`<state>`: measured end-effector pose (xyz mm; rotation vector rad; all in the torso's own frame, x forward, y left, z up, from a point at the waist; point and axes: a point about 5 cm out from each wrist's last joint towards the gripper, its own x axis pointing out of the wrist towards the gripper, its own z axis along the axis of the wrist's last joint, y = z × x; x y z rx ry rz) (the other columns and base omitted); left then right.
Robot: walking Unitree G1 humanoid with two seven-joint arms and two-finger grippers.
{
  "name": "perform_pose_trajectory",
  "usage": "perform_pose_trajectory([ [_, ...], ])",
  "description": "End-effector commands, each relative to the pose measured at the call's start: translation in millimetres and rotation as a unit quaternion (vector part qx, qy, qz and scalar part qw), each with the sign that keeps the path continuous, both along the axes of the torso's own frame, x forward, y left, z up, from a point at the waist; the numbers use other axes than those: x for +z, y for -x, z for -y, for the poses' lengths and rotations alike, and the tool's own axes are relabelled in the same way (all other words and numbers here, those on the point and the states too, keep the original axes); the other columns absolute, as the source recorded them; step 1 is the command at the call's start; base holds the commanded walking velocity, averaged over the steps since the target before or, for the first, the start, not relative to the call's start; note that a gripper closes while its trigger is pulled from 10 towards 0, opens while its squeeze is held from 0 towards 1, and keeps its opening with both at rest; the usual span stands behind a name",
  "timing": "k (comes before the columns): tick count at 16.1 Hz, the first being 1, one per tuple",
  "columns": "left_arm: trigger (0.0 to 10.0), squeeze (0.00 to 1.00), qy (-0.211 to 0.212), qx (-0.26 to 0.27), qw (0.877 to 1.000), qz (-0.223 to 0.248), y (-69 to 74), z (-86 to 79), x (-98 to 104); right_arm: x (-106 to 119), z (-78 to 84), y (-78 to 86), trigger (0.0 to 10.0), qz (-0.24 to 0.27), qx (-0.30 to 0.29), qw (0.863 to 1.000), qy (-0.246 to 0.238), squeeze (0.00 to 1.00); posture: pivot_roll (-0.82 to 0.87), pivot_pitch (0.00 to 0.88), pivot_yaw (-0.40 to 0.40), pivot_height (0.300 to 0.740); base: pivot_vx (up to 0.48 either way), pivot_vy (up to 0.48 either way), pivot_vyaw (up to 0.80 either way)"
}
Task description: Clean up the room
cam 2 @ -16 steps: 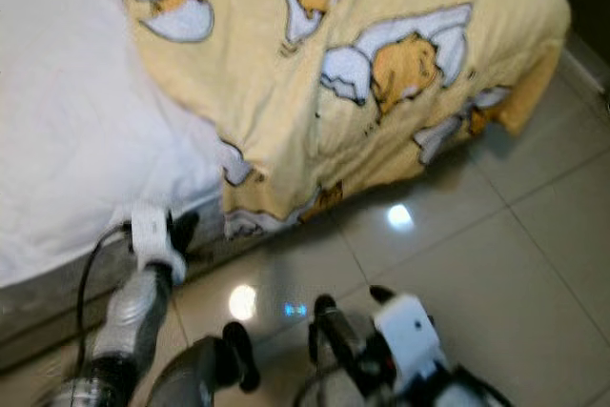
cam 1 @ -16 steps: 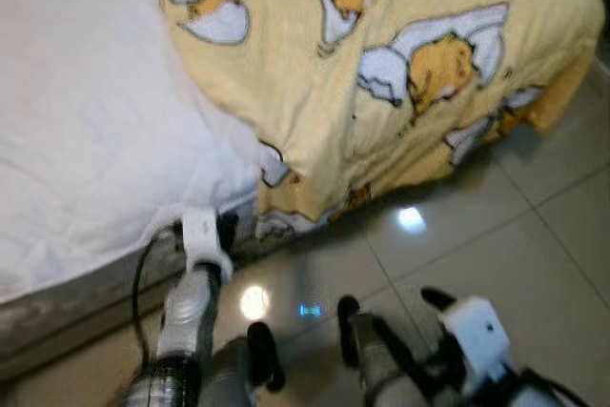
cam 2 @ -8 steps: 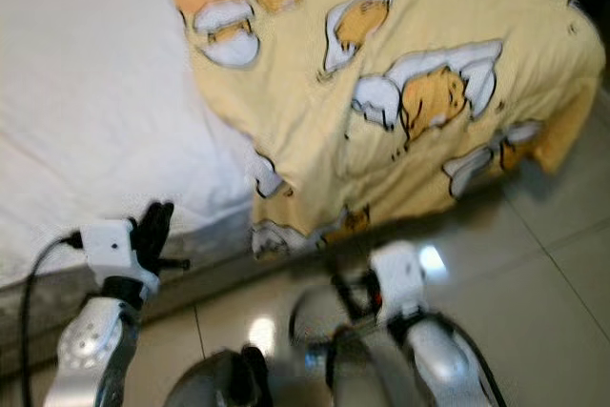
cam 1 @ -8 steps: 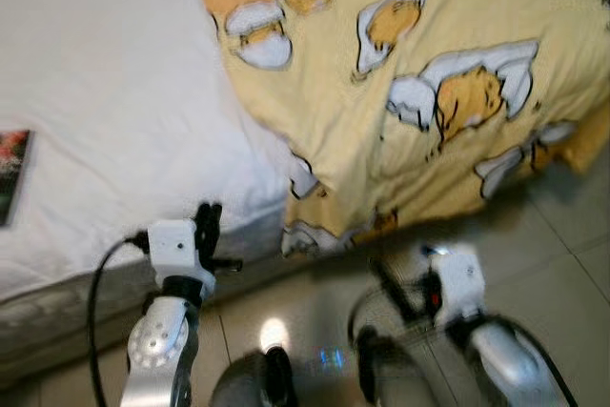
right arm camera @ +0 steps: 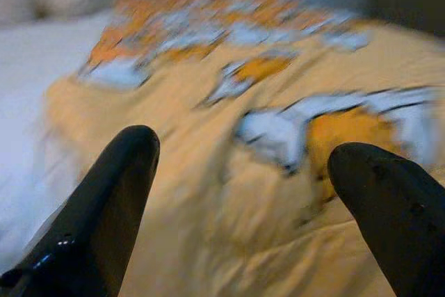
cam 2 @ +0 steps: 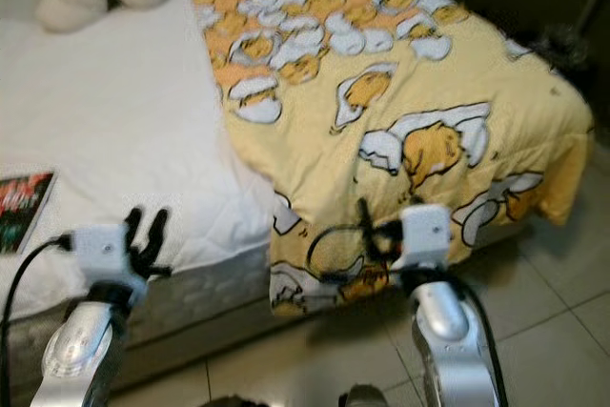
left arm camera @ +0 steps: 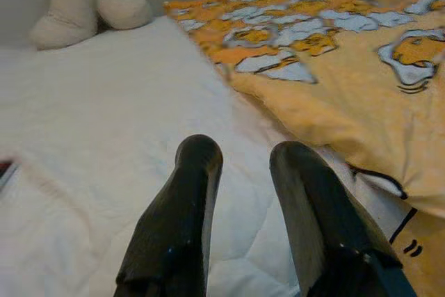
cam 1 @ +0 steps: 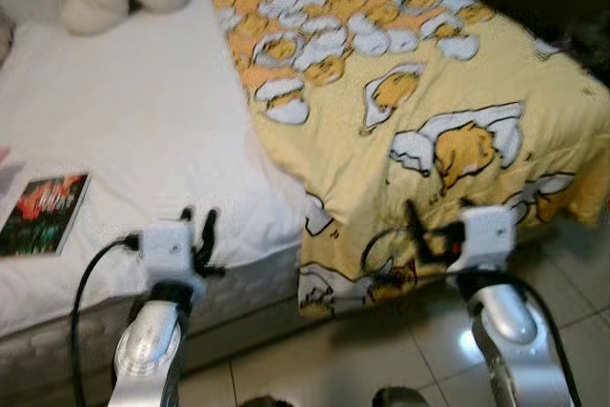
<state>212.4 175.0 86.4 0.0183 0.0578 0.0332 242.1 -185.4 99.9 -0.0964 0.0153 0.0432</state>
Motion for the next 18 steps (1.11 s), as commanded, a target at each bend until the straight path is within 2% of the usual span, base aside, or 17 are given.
perform_pose_trajectory([
  [1, 10.0, 1.0, -0.003, 0.022, 1.0, 0.0, 1.1, -8.5, 3, -1, 1.2, -0.8, 10.0, 0.003, -0.009, 1.0, -0.008, 0.0, -0.17, 0.0, 0.155, 0.74, 0.0, 0.0, 0.0],
  [3, 10.0, 1.0, 0.003, 0.016, 1.0, -0.012, -3.1, -5.4, 0, -9, -4.4, -0.4, 10.0, -0.013, 0.009, 1.0, -0.006, 0.0, -0.17, 0.0, 0.158, 0.74, 0.0, 0.0, 0.0],
  [4, 10.0, 1.0, 0.01, 0.008, 0.999, -0.035, -7.1, -1.9, -9, -13, -13.4, -2.4, 10.0, -0.018, 0.038, 0.999, 0.005, 0.0, -0.18, 0.0, 0.159, 0.74, 0.0, 0.0, 0.0],
  [6, 10.0, 1.0, 0.021, 0.022, 0.999, -0.036, -9.4, -1.7, -13, -12, -11.7, -9.3, 10.0, -0.011, 0.032, 0.999, 0.007, 0.0, -0.18, 0.0, 0.161, 0.74, 0.0, 0.0, 0.0],
  [10, 10.0, 1.0, 0.003, 0.006, 1.0, -0.012, -15.6, 2.1, -1, -18, -11.7, -12.9, 10.0, -0.017, 0.021, 1.0, -0.001, 0.0, -0.15, 0.0, 0.153, 0.74, 0.0, 0.0, 0.0],
  [13, 10.0, 1.0, -0.002, 0.003, 1.0, -0.025, -24.8, 7.2, -5, -17, -12.3, -16.4, 10.0, -0.01, 0.031, 0.999, 0.009, 0.0, -0.17, 0.0, 0.143, 0.74, 0.0, 0.0, 0.0],
  [18, 10.0, 1.0, 0.007, -0.003, 0.999, -0.032, -28.6, 12.7, -9, -16, -11.4, -16.7, 10.0, -0.007, 0.038, 0.999, 0.018, 0.0, -0.18, 0.0, 0.139, 0.74, 0.0, 0.0, 0.0],
])
